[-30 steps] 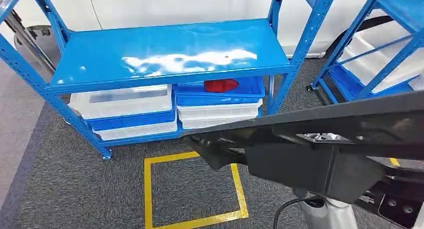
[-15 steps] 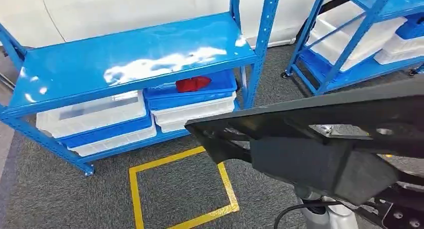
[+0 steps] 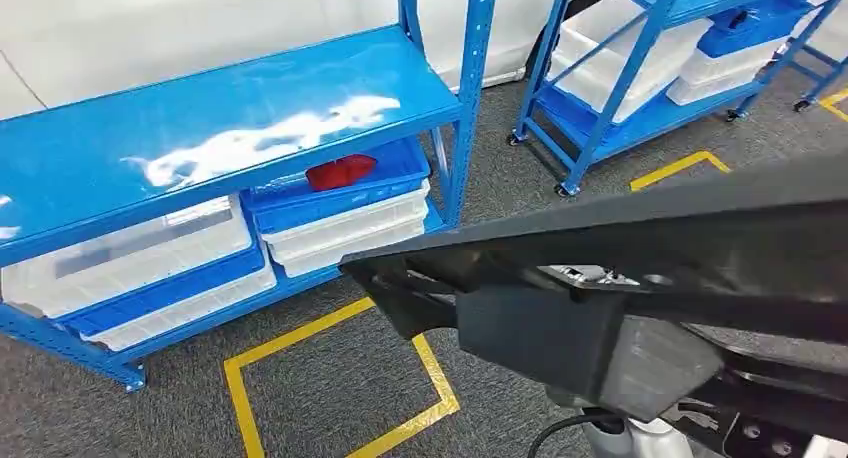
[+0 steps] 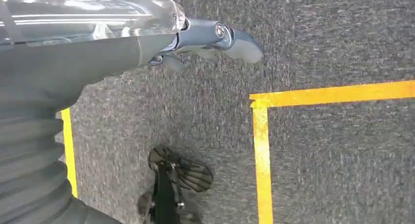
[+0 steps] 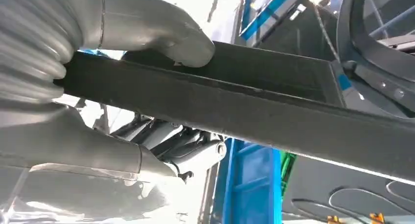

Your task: Take the parts from the cabinet and place them on the table.

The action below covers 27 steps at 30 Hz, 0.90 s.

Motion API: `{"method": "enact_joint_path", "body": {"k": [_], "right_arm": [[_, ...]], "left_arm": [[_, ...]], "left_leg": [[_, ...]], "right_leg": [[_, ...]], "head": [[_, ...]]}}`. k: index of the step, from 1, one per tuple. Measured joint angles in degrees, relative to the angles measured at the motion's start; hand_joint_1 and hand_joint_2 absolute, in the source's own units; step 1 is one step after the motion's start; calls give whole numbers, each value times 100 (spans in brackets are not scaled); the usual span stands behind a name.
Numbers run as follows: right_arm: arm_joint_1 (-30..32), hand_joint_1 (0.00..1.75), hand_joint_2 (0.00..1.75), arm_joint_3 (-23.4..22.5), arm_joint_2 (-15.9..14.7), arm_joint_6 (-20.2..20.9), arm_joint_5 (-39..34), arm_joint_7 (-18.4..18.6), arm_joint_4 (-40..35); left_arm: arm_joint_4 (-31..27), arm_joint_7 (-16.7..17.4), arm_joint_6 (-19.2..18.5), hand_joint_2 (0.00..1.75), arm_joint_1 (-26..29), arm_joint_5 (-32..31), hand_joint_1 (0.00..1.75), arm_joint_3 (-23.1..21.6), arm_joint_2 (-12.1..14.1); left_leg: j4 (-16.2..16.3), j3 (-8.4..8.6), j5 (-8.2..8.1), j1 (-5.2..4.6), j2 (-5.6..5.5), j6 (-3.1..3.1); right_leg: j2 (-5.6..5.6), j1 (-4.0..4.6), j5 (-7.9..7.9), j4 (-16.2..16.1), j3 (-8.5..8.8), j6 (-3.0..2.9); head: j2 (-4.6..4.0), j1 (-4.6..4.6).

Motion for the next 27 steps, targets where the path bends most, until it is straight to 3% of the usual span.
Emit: {"method": "enact_joint_path", "body": {"k": [1, 2, 4, 5, 6, 9, 10, 11, 12, 13, 15, 16, 17, 18, 19, 20, 21, 22, 25, 26, 27], "right_arm": [[-23, 175, 175, 81, -2, -104, 44, 0, 103], [-53, 175, 175, 155, -7, -184, 83, 4, 188], [-116, 175, 175, 326, -20, -315, 116, 9, 313], [-169, 175, 175, 419, -26, -356, 118, 7, 369], [-229, 175, 175, 492, -28, -382, 120, 7, 422], [-266, 175, 175, 616, -44, -432, 107, 4, 544], [-270, 175, 175, 644, -50, -430, 103, 4, 568], [-265, 175, 175, 664, -50, -432, 94, 7, 579], [-292, 175, 175, 690, -50, -432, 83, 0, 603], [-303, 175, 175, 723, -50, -432, 72, -2, 629], [-283, 175, 175, 745, -61, -430, 76, 0, 686], [-268, 175, 175, 754, -68, -430, 76, 0, 719], [-253, 175, 175, 760, -79, -430, 76, 0, 741], [-249, 175, 175, 763, -90, -424, 76, 0, 760], [-250, 175, 175, 765, -98, -422, 76, 0, 776], [-252, 175, 175, 771, -101, -398, 72, 0, 787], [-256, 175, 175, 771, -103, -376, 70, 0, 804], [-274, 175, 175, 774, -105, -351, 72, 2, 819], [-286, 175, 175, 782, -129, -310, 76, 2, 826], [-296, 175, 175, 782, -144, -308, 76, 2, 826], [-320, 175, 175, 782, -157, -308, 70, 2, 824]], "left_arm": [[0, 0, -7, 175, -3, -33, 0, 0, 9], [0, 0, -7, 175, -13, -46, 0, 0, 11], [0, 0, -9, 175, -42, -59, 0, -2, 11], [0, 0, -13, 175, -54, -65, 0, -4, 9], [0, 0, -22, 175, -55, -87, 0, -4, 2], [0, 22, -24, 175, -61, -90, 0, -7, 0], [0, 24, -22, 175, -71, -90, 0, -7, 0], [0, 28, -20, 175, -80, -90, 0, -7, 9], [0, 28, -20, 175, -74, -90, 0, -9, 9], [0, 35, -17, 175, -56, -87, 0, -7, 11], [0, 37, -20, 175, -2, -87, 0, -7, 22], [0, 37, -26, 175, 14, -87, 0, -7, 22], [0, 42, -42, 175, 22, -87, 0, -7, 20], [0, 46, -57, 175, 20, -87, 0, -9, 17], [0, 46, -63, 175, 17, -87, 0, -7, 20], [0, 57, -61, 175, 17, -81, 0, -7, 17], [0, 83, -59, 175, 14, -52, 0, -7, 9], [0, 90, -50, 175, 18, -37, 0, 0, 0], [0, 111, -39, 175, 8, -22, 0, 2, -46], [0, 109, -39, 175, -5, -22, 0, 2, -79], [0, 105, -39, 175, -17, -22, 0, 4, -81]], "left_leg": [[1, 1, 0, -1, 77, -1], [3, 1, -2, -1, 143, -4], [13, 10, -15, -10, 246, -24], [18, 27, -27, -20, 287, -42], [38, 23, -50, -67, 343, -79], [18, 45, -51, -64, 498, -161], [19, 62, -60, -72, 559, -198], [73, 35, -135, -29, 405, -233], [291, -51, -301, -22, 130, -253], [714, -237, -544, -16, -15, -271], [1605, -648, -903, -16, -91, -307], [1794, -749, -907, -14, -91, -316], [1692, -716, -767, -4, -92, -320], [1365, -574, -534, 14, -101, -322], [818, -327, -227, 38, -143, -327], [307, -94, 2, 70, -299, -330], [190, -29, -124, 81, -547, -314], [135, -26, -113, 75, -556, -268], [147, -32, -84, 49, -393, -156], [104, -25, -45, 90, -313, -97], [84, -16, -32, 66, -269, -71]], "right_leg": [[-13, -15, 48, 81, -32, 7], [-28, -27, 201, -111, 75, 7], [-142, -23, 635, -1055, 591, -31], [-379, 7, 785, -1567, 887, -87], [-625, 99, 696, -1735, 947, -143], [-384, 109, 734, -1720, 883, -193], [-322, 76, 767, -1770, 884, -242], [-277, 38, 803, -1811, 916, -270], [-214, 27, 822, -1825, 910, -306], [-152, 28, 830, -1825, 900, -319], [7, 30, 837, -1819, 889, -330], [84, 29, 838, -1810, 885, -328], [161, 26, 838, -1796, 886, -327], [234, 22, 832, -1778, 886, -319], [317, 13, 821, -1748, 887, -297], [384, 5, 800, -1708, 880, -264], [440, 26, 792, -1679, 852, -219], [514, 16, 797, -1632, 803, -181], [669, -1, 863, -1683, 760, -52], [631, -22, 827, -1645, 742, -40], [278, 18, 718, -1494, 677, -17]], "head": [[0, 0], [0, 0], [0, 0], [0, 0], [0, 0], [0, 0], [0, 0], [0, 0], [0, 0], [0, -2], [0, 0], [0, 0], [0, 0], [0, 0], [0, 0], [0, 0], [0, 0], [0, 0], [0, 0], [0, 0], [0, 2]]}}
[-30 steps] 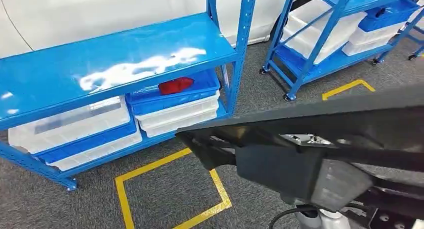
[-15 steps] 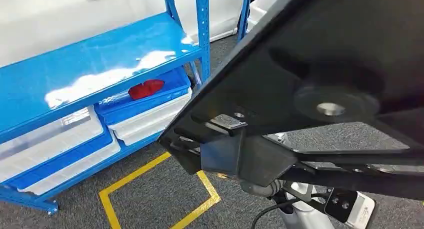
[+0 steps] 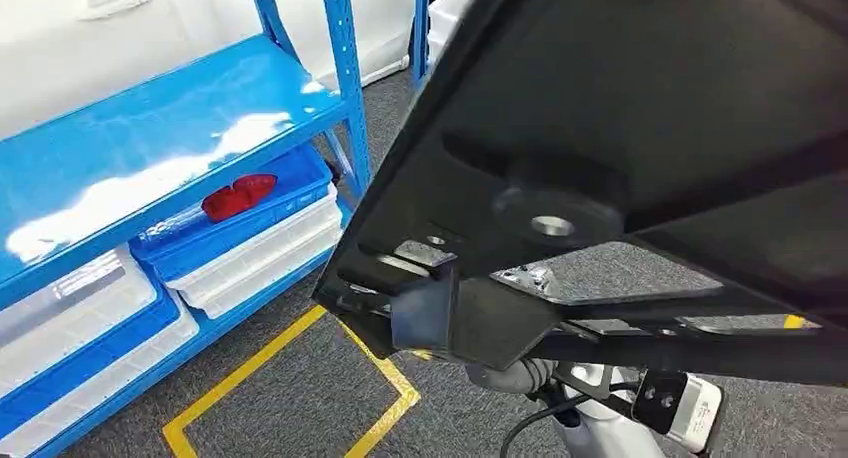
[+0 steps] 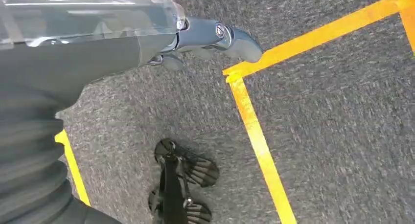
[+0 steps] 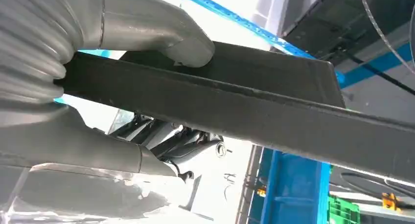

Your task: Take the parts from the cabinet and place them on the table.

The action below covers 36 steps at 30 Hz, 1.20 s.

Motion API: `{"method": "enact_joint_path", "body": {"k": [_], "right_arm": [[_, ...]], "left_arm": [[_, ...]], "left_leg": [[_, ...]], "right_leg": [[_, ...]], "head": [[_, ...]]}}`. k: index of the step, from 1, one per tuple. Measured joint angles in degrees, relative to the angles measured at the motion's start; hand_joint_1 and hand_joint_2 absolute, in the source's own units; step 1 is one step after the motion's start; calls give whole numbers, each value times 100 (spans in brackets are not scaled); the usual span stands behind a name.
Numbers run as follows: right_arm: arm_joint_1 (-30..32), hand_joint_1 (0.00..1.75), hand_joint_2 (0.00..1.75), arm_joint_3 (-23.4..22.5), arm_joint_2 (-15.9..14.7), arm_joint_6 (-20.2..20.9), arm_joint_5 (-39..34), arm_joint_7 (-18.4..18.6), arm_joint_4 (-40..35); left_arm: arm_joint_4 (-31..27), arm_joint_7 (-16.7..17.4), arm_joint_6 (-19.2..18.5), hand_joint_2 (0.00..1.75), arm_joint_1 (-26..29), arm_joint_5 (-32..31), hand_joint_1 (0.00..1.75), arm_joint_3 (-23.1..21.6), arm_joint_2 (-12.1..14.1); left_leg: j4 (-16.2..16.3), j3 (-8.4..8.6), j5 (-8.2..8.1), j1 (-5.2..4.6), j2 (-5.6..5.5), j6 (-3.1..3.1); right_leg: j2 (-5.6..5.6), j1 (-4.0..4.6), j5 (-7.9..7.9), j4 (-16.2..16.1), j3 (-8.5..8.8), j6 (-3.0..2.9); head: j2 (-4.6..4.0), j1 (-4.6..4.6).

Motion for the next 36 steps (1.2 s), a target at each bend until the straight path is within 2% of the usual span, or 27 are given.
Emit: {"method": "enact_joint_path", "body": {"k": [1, 3, 4, 5, 7, 8, 9, 10, 13, 14, 15, 16, 18, 19, 20, 22, 23, 24, 25, 28, 29, 30, 31, 32, 34, 35, 36], "right_arm": [[-24, 175, 175, 0, -13, 7, -7, 0, 2], [-39, 175, 175, 0, -26, 13, -39, -2, 2], [-44, 175, 175, -7, -42, 28, -65, 0, 4], [-52, 175, 175, -24, -55, 50, -107, 0, 7], [-68, 175, 175, -81, -68, 74, -140, 0, -13], [-68, 175, 175, -107, -72, 85, -140, 0, -48], [-67, 175, 175, -133, -76, 83, -127, -4, -111], [-58, 175, 175, -146, -76, 79, -109, -4, -157], [97, 175, 175, -223, -81, 22, -46, -4, -297], [182, 175, 175, -260, -79, -2, -13, -4, -365], [248, 175, 175, -273, -79, -11, 0, -4, -398], [286, 175, 175, -295, -76, -24, 9, -7, -450], [422, 175, 175, -324, -72, -22, 44, -7, -492], [495, 175, 175, -339, -72, -22, 63, -4, -498], [574, 175, 175, -359, -72, -24, 83, -4, -503], [676, 175, 175, -398, -72, -24, 103, -4, -527], [708, 175, 175, -409, -72, -22, 103, -4, -553], [733, 175, 175, -415, -72, -15, 103, -4, -577], [752, 175, 175, -424, -72, 0, 112, -4, -605], [848, 175, 175, -463, -72, 52, 153, -4, -684], [869, 175, 175, -479, -72, 77, 164, -4, -706], [885, 175, 175, -496, -74, 109, 164, -4, -732], [874, 175, 175, -503, -74, 122, 162, -4, -752], [875, 175, 175, -507, -74, 135, 142, -4, -761], [908, 175, 175, -533, -77, 179, 83, -4, -761], [934, 175, 175, -555, -76, 203, 68, -4, -761], [953, 175, 175, -562, -76, 214, 57, -4, -761]], "left_arm": [[0, 0, -2, 175, 5, 0, 0, 0, -26], [0, 0, -2, 175, 40, 0, 0, 2, -57], [0, 0, 0, 175, 49, 0, 0, 4, -72], [0, 0, 0, 175, 46, 0, 0, 7, -83], [0, 0, 15, 175, 32, -17, 0, 7, -122], [0, 0, 24, 175, 32, -22, 0, 7, -144], [0, 0, 35, 175, 35, -39, 0, 7, -172], [0, 0, 42, 175, 43, -64, 0, 7, -184], [0, 11, 50, 175, 44, -120, 0, 4, -221], [0, 18, 50, 175, 37, -142, 0, 0, -230], [0, 18, 48, 175, 34, -160, 0, -4, -230], [0, 35, 33, 175, 46, -197, 0, -9, -238], [0, 57, 31, 175, 88, -219, 0, -11, -240], [0, 63, 20, 175, 105, -238, 0, -13, -240], [0, 68, 0, 175, 117, -256, 0, -20, -251], [0, 66, -28, 175, 111, -275, 0, -37, -269], [0, 66, -28, 175, 108, -278, 0, -44, -273], [0, 66, -26, 175, 114, -278, 0, -46, -284], [0, 59, -26, 175, 112, -278, 0, -46, -310], [0, 39, -20, 175, 85, -275, 0, -48, -356], [0, 24, -17, 175, 67, -273, 0, -48, -383], [0, 11, -9, 175, 40, -269, 0, -48, -396], [0, -2, 0, 175, 36, -262, 0, -48, -407], [0, -9, 15, 175, 50, -254, 0, -48, -407], [0, -20, 33, 175, 74, -245, 0, -46, -407], [0, -22, 35, 175, 71, -243, 0, -46, -407], [0, -20, 37, 175, 62, -245, 0, -46, -407]], "left_leg": [[-3, -4, 6, -19, 60, 22], [-1, -14, -5, -48, 204, 64], [2, -19, -10, -56, 284, 71], [3, -19, -13, -60, 347, 75], [3, -6, -24, -73, 460, 69], [2, 11, -34, -85, 514, 56], [2, 25, -47, -97, 562, 38], [26, 17, -69, -137, 602, 1], [-19, 60, -71, -122, 765, -73], [-18, 57, -110, -138, 779, -113], [104, 45, -220, -98, 497, -135], [443, -100, -446, -91, 315, -138], [1369, -522, -878, -86, 182, -170], [1685, -678, -955, -84, 177, -187], [1763, -730, -896, -78, 177, -198], [1090, -439, -420, -42, 155, -215], [583, -205, -151, -11, 67, -227], [167, -29, -29, 32, -142, -230], [46, 30, -126, 18, -269, -217], [96, 22, -111, -35, -124, -94], [46, 29, -72, -1, -67, -35], [26, 34, -48, -5, 3, 7], [19, 30, -44, -17, 55, 45], [20, 25, -49, -30, 125, 56], [23, 22, -59, -50, 281, 70], [23, 22, -64, -55, 348, 74], [23, 28, -69, -61, 409, 74]], "right_leg": [[-186, -4, -193, 307, -150, 25], [-273, -26, -589, 1167, -556, 63], [-279, -33, -652, 1462, -696, 71], [-282, -40, -580, 1453, -683, 71], [-347, -37, -197, 776, -312, 33], [-461, -18, 11, 249, -15, -14], [-736, 43, 9, -159, 189, -86], [-738, 83, 16, -201, 195, -120], [-553, 106, 28, -205, 156, -187], [-494, 32, 81, -299, 212, -248], [-451, 27, 104, -359, 244, -264], [-405, 18, 120, -361, 241, -289], [-272, 18, 118, -359, 231, -298], [-206, 17, 118, -353, 229, -298], [-125, 11, 118, -340, 228, -296], [30, -6, 102, -298, 231, -270], [100, -16, 84, -262, 229, -243], [164, -20, 59, -213, 210, -206], [229, 8, 41, -139, 164, -162], [389, -41, 105, -187, 113, -40], [393, -41, 99, -175, 90, -7], [68, -31, 26, -73, 65, 3], [-155, -12, -151, 187, -62, 19], [-241, -17, -400, 654, -285, 38], [-277, -34, -731, 1518, -700, 58], [-279, -42, -716, 1651, -768, 61], [-289, -44, -590, 1512, -698, 52]], "head": [[0, -2], [0, 0], [0, -2], [0, -2], [0, 0], [0, -2], [0, 0], [0, -2], [0, -2], [0, -2], [0, -2], [0, -2], [0, -2], [0, -2], [0, -2], [0, -2], [0, -2], [0, -2], [0, -2], [0, 0], [0, -2], [0, -2], [0, 0], [0, 0], [0, -2], [0, 0], [0, 0]]}}
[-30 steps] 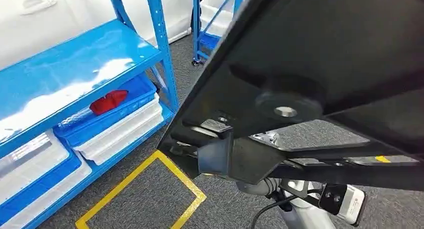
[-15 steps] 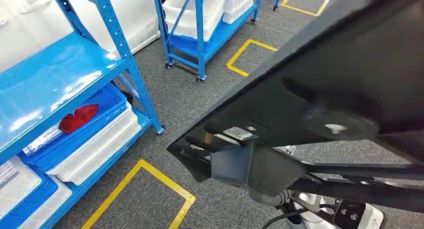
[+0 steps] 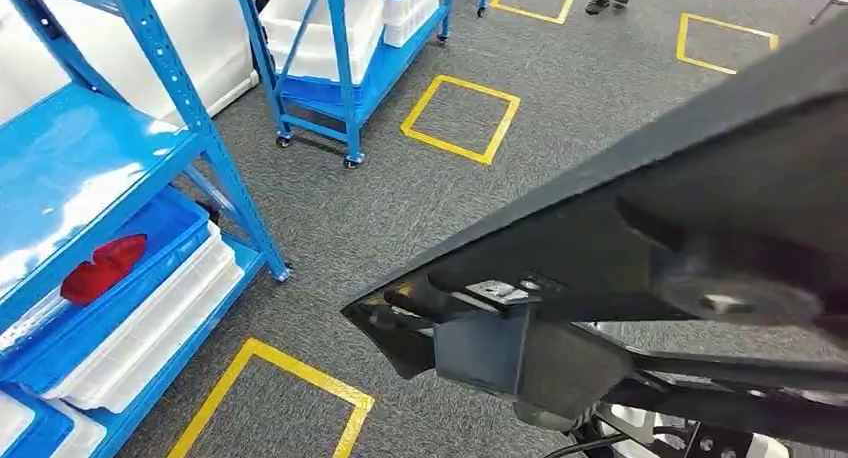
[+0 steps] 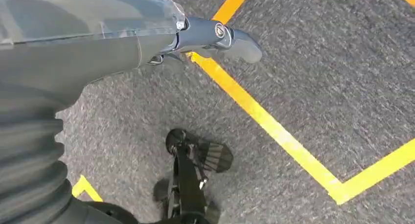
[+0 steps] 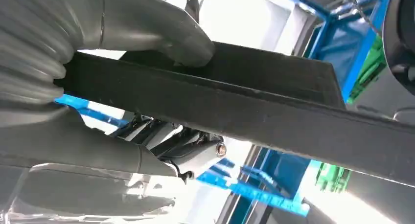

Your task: Take the parts from the cabinet and place them on the table.

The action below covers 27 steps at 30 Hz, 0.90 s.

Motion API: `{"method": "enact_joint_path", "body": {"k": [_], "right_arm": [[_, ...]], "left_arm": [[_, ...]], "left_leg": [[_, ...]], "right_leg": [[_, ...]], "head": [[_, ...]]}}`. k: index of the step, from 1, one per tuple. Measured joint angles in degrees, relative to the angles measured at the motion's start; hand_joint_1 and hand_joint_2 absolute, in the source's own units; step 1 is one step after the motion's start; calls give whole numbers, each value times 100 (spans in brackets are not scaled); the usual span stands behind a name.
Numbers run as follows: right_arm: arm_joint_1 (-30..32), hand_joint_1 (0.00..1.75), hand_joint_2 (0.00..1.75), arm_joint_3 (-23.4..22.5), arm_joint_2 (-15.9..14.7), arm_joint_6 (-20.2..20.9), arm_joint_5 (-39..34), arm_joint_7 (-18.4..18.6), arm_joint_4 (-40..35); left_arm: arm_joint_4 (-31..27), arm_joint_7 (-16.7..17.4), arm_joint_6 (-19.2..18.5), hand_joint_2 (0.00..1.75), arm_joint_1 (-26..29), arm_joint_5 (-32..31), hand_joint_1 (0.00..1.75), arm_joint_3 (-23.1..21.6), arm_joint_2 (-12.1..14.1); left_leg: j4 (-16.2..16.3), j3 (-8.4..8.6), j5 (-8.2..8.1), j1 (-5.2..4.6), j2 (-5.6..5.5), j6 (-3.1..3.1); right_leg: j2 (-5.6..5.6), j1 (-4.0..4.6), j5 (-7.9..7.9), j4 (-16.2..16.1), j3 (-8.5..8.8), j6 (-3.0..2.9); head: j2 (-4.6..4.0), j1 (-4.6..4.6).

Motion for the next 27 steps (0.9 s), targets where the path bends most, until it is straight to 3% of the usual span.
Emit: {"method": "enact_joint_path", "body": {"k": [2, 3, 4, 7, 8, 9, 10, 11, 13, 14, 15, 16, 17, 18, 19, 23, 24, 25, 26, 27], "right_arm": [[27, 175, 175, -20, 0, 6, -9, 0, -9], [36, 175, 175, -41, 0, 7, -28, 0, -33], [33, 175, 175, -55, 2, 11, -53, 0, -39], [67, 175, 175, -101, 7, 39, -96, 0, -66], [80, 175, 175, -114, 7, 61, -107, 0, -72], [105, 175, 175, -122, 18, 94, -124, 0, -83], [95, 175, 175, -136, 33, 120, -166, 0, -87], [97, 175, 175, -140, 70, 153, -197, -2, -87], [125, 175, 175, -155, 109, 195, -208, 0, -87], [140, 175, 175, -164, 111, 199, -208, 0, -87], [149, 175, 175, -173, 111, 205, -206, 0, -87], [150, 175, 175, -177, 125, 210, -205, 0, -87], [148, 175, 175, -186, 153, 210, -199, 0, -87], [140, 175, 175, -192, 173, 208, -194, 0, -90], [123, 175, 175, -199, 188, 201, -175, 0, -90], [66, 175, 175, -205, 192, 133, -135, 0, -98], [59, 175, 175, -205, 192, 101, -125, 0, -105], [37, 175, 175, -205, 192, 76, -118, 0, -116], [6, 175, 175, -203, 192, 68, -111, 0, -118], [-4, 175, 175, -201, 192, 57, -103, 0, -116]], "left_arm": [[0, 0, 33, 175, -16, -9, 0, 0, 0], [0, 2, 41, 175, -22, -9, 0, 0, 0], [0, 2, 48, 175, -22, -9, 0, 0, -2], [0, 20, 61, 175, -18, -7, 0, 2, 4], [-2, 20, 68, 175, -32, -9, 0, 2, 11], [-2, 20, 79, 175, -46, -9, 0, 2, 33], [-2, 20, 87, 175, -40, -9, 0, 2, 37], [-2, 20, 98, 175, -23, -11, 0, 2, 57], [-4, 24, 105, 175, 16, -13, 0, 4, 109], [-4, 26, 111, 175, 24, -11, 0, 7, 138], [-4, 24, 111, 175, 24, -13, 0, 7, 144], [-4, 20, 116, 175, 21, -13, 0, 7, 155], [-11, 4, 116, 175, 15, -20, 0, 7, 177], [-11, -13, 111, 175, 11, -37, 0, 4, 195], [-11, -39, 94, 175, 1, -37, 0, 4, 205], [-15, -109, 16, 175, -45, -63, 0, 4, 273], [-15, -122, 2, 175, -66, -68, 0, 4, 275], [-15, -138, 2, 175, -77, -68, 0, 4, 280], [-15, -155, 2, 175, -70, -66, 0, 4, 286], [-15, -160, -2, 175, -58, -63, 0, 4, 286]], "left_leg": [[-1, 31, -23, -14, 113, -16], [-2, 53, -37, -20, 153, -36], [4, 61, -58, -54, 197, -68], [-30, 94, -71, -36, 363, -154], [-48, 132, -78, -56, 431, -190], [11, 119, -148, -15, 229, -224], [203, 37, -290, -16, -37, -232], [617, -154, -527, -8, -165, -238], [1584, -626, -916, -10, -243, -266], [1802, -754, -915, -10, -245, -273], [1712, -738, -774, -9, -246, -273], [1380, -607, -527, -3, -252, -273], [817, -362, -201, 11, -285, -275], [294, -129, 55, 36, -414, -278], [92, -33, -47, 46, -687, -266], [32, -21, 16, 3, -524, -124], [-22, -9, 61, 40, -449, -57], [-43, -2, 67, 27, -398, -21], [-43, -7, 68, 13, -337, -12], [-43, -11, 63, -2, -276, -5]], "right_leg": [[-108, 11, 479, -985, 534, -60], [-361, 49, 649, -1520, 838, -124], [-598, 136, 544, -1679, 901, -177], [-362, 164, 586, -1693, 859, -215], [-287, 159, 615, -1756, 877, -259], [-241, 89, 657, -1819, 926, -298], [-181, 81, 670, -1842, 935, -332], [-123, 87, 674, -1842, 926, -356], [38, 102, 674, -1837, 920, -367], [117, 103, 674, -1829, 921, -367], [191, 99, 673, -1818, 928, -365], [265, 92, 666, -1805, 932, -356], [350, 82, 654, -1777, 938, -337], [415, 70, 637, -1741, 938, -312], [477, 90, 617, -1705, 908, -270], [674, 51, 680, -1710, 828, -125], [589, 36, 644, -1664, 816, -112], [258, 68, 508, -1486, 734, -98], [92, 63, 290, -1129, 554, -75], [22, 47, 62, -657, 330, -56]], "head": [[0, -2], [0, 0], [0, -2], [0, -2], [0, -2], [0, -2], [0, -2], [0, -2], [0, -2], [0, -2], [0, -2], [0, -2], [0, -2], [0, -2], [0, -2], [0, -2], [0, -2], [0, 0], [0, -2], [0, -2]]}}
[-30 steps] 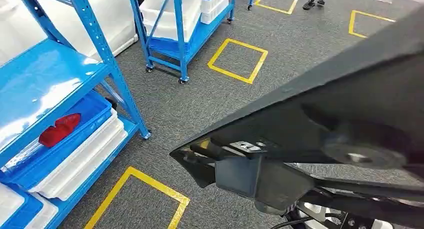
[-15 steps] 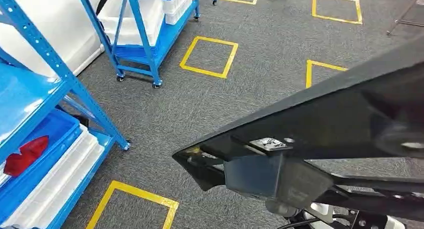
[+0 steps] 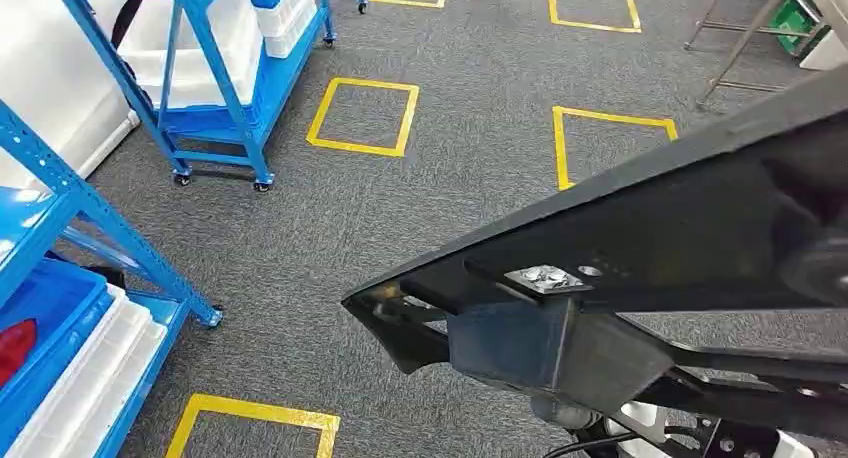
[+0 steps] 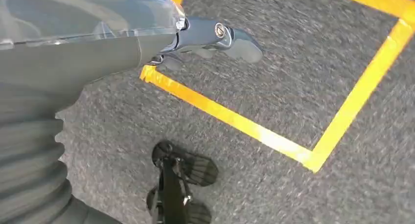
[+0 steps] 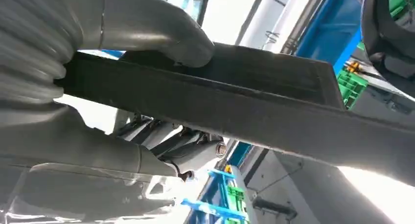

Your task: Take the parts from the cabinet and place them on the table.

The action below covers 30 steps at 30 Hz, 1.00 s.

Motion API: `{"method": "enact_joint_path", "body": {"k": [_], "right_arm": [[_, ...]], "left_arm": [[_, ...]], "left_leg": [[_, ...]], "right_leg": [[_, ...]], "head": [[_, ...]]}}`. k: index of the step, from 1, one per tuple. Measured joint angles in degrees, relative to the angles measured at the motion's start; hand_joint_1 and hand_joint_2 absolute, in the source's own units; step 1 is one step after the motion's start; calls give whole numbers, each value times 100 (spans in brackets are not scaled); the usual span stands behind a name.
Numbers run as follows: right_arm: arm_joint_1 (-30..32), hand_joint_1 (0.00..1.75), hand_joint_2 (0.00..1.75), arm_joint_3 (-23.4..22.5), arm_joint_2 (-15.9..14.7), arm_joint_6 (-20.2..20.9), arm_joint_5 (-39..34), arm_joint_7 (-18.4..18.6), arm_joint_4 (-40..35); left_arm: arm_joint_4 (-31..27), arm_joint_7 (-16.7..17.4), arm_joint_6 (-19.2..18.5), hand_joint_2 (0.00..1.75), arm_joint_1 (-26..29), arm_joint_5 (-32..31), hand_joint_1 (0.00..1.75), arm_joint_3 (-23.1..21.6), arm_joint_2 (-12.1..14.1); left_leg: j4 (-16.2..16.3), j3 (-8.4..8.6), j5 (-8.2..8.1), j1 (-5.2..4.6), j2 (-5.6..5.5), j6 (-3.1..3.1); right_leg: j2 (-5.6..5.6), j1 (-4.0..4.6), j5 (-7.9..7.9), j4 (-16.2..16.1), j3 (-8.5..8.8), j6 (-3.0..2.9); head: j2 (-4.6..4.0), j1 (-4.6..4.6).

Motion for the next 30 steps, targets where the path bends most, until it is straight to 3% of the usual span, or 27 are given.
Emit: {"method": "enact_joint_path", "body": {"k": [1, 2, 3, 4, 5, 6, 7, 8, 11, 12, 13, 14, 15, 16, 17, 18, 19, 21, 22, 23, 26, 27, 28, 29, 30], "right_arm": [[2, 175, 175, 2, -2, -9, 9, 0, 0], [3, 175, 175, 2, -2, -15, 15, 0, 2], [3, 175, 175, 2, -2, -22, 15, 0, 2], [-1, 175, 175, 4, -2, -39, 17, 0, 2], [-9, 175, 175, 11, -4, -68, 20, 0, 2], [-26, 175, 175, 18, -7, -85, 20, 0, 2], [-57, 175, 175, 22, -13, -87, 7, 0, 2], [-84, 175, 175, 24, -18, -90, -4, 2, 4], [-104, 175, 175, 24, -48, -96, -37, 0, 4], [-109, 175, 175, 26, -55, -96, -46, 0, 4], [-119, 175, 175, 31, -57, -101, -52, -2, 4], [-151, 175, 175, 37, -59, -103, -57, 0, 7], [-160, 175, 175, 48, -59, -105, -59, 0, 7], [-152, 175, 175, 48, -63, -109, -57, 0, 13], [-137, 175, 175, 50, -66, -127, -46, 2, 17], [-112, 175, 175, 52, -68, -159, -33, 2, 20], [-84, 175, 175, 52, -72, -181, -17, 2, 20], [-20, 175, 175, 52, -94, -221, 35, 2, 15], [8, 175, 175, 57, -105, -258, 55, 0, 9], [20, 175, 175, 63, -116, -302, 66, 0, 0], [33, 175, 175, 94, -205, -433, 107, 0, -13], [16, 175, 175, 112, -245, -452, 114, 2, -13], [0, 175, 175, 133, -282, -455, 114, 0, -13], [-71, 175, 175, 160, -308, -455, 114, 2, -4], [-167, 175, 175, 197, -326, -463, 111, 2, 17]], "left_arm": [[0, -4, 0, 175, 14, 2, 0, 0, 2], [0, -4, 0, 175, 18, 15, 0, 2, 9], [0, -7, 0, 175, 13, 17, 0, 0, 11], [0, -9, 0, 175, 6, 28, 0, 0, 9], [0, -9, 0, 175, -1, 33, 0, 0, 9], [0, -9, -2, 175, -6, 35, 0, 0, 9], [0, -9, -2, 175, -7, 39, 0, 0, 9], [0, -9, -2, 175, -8, 42, 0, 2, 9], [0, -9, -2, 175, -15, 48, 0, 2, 7], [0, -9, -4, 175, -26, 48, 0, 2, 6], [0, -9, -4, 175, -38, 48, 0, 2, 7], [0, -9, -9, 175, -34, 44, 0, 0, 4], [0, -9, -9, 175, -17, 50, 0, 2, 9], [0, -7, -9, 175, -1, 50, 0, 2, 13], [0, 9, -9, 175, 17, 52, 0, 2, 20], [0, 20, -7, 175, 25, 57, 0, 4, 20], [0, 26, -7, 175, 25, 57, 0, 4, 20], [0, 15, -37, 175, 21, 37, 0, 2, 22], [0, 0, -68, 175, 25, 9, 0, 2, 26], [0, -4, -92, 175, 19, -20, 0, 2, 24], [0, 9, -179, 175, -22, -72, 0, -7, 24], [0, 9, -201, 175, -62, -74, 0, -11, 15], [0, 7, -208, 175, -104, -83, 0, -13, 11], [0, -2, -208, 175, -122, -85, 0, -13, 9], [0, -17, -208, 175, -118, -87, 0, -15, 7]], "left_leg": [[1, -2, -7, -9, 83, 9], [3, -5, -10, -14, 150, 12], [3, -2, -15, -18, 220, 7], [3, 5, -23, -22, 279, 5], [3, 20, -32, -27, 333, -9], [3, 41, -46, -28, 378, -23], [2, 62, -61, -32, 421, -43], [9, 61, -83, -69, 474, -82], [-24, 100, -92, -49, 619, -160], [-21, 100, -132, -61, 668, -202], [100, 93, -221, -22, 436, -215], [410, -36, -419, -15, 228, -214], [910, -271, -669, -12, 98, -229], [1374, -504, -860, -13, 46, -243], [1736, -699, -948, -13, 35, -260], [1810, -766, -888, -12, 34, -265], [1611, -703, -702, -8, 31, -265], [623, -277, -118, 29, -51, -273], [172, -101, 26, 68, -289, -281], [84, -52, -68, 51, -412, -272], [116, -64, -41, 5, -268, -150], [57, -54, -3, 33, -210, -90], [34, -43, 21, 37, -153, -50], [19, -42, 24, 27, -107, -17], [19, -49, 21, 11, -39, -5]], "right_leg": [[-19, -14, -191, 490, -239, 13], [-26, -21, -253, 787, -384, 21], [-36, -30, -165, 775, -388, 21], [-49, -34, 19, 500, -244, 15], [-86, -31, 272, -13, 30, -4], [-199, -15, 495, -583, 343, -39], [-512, 37, 526, -1041, 575, -95], [-534, 84, 522, -1079, 582, -123], [-326, 112, 528, -1085, 544, -169], [-249, 52, 576, -1170, 604, -227], [-215, 54, 594, -1215, 638, -252], [-172, 44, 604, -1219, 646, -286], [-101, 44, 597, -1218, 645, -304], [-32, 50, 593, -1216, 645, -311], [47, 54, 592, -1210, 644, -313], [127, 53, 591, -1198, 647, -311], [200, 47, 582, -1184, 653, -299], [348, 29, 547, -1130, 673, -254], [399, 21, 516, -1083, 651, -221], [460, 51, 496, -1019, 605, -185], [618, -3, 555, -1058, 549, -79], [646, 3, 551, -1048, 532, -40], [392, 3, 487, -963, 514, -31], [161, 17, 321, -720, 388, -8], [56, 6, 103, -308, 182, 19]], "head": [[0, 2], [0, 0], [0, 0], [0, 0], [0, 2], [0, 0], [0, 0], [0, 0], [0, 0], [0, 0], [0, 0], [0, 0], [0, 0], [0, 0], [0, 0], [0, 0], [0, 0], [0, 0], [0, 0], [0, 0], [0, 0], [0, 0], [0, 0], [0, 0], [0, 0]]}}
